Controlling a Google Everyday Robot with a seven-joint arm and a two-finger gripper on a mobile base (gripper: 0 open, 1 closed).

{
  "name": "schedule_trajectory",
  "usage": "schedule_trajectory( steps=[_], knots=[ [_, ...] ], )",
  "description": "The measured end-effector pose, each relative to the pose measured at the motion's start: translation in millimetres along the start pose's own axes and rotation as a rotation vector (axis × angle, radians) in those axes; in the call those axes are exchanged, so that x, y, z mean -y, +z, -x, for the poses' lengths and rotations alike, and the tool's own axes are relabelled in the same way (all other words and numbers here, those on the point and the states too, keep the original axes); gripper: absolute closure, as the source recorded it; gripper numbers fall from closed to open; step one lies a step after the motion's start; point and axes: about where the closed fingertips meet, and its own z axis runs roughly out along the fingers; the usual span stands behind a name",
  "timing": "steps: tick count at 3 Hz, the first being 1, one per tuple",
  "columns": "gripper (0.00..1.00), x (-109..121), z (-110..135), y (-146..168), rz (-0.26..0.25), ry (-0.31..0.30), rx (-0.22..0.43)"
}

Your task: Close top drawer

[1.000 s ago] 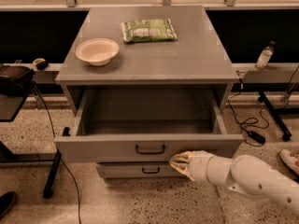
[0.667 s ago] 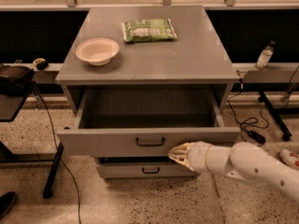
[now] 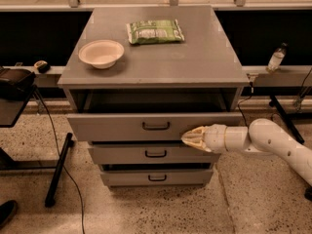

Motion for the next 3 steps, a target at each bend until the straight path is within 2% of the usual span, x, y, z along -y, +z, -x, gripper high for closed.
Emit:
schedule_trajectory(
  steps=[1, 3],
  knots=[
    [1.00, 0.0, 0.0, 0.1, 0.000, 0.000, 0.000],
    [1.00, 25.1, 4.7, 25.2, -0.023, -0.020, -0.023]
  ],
)
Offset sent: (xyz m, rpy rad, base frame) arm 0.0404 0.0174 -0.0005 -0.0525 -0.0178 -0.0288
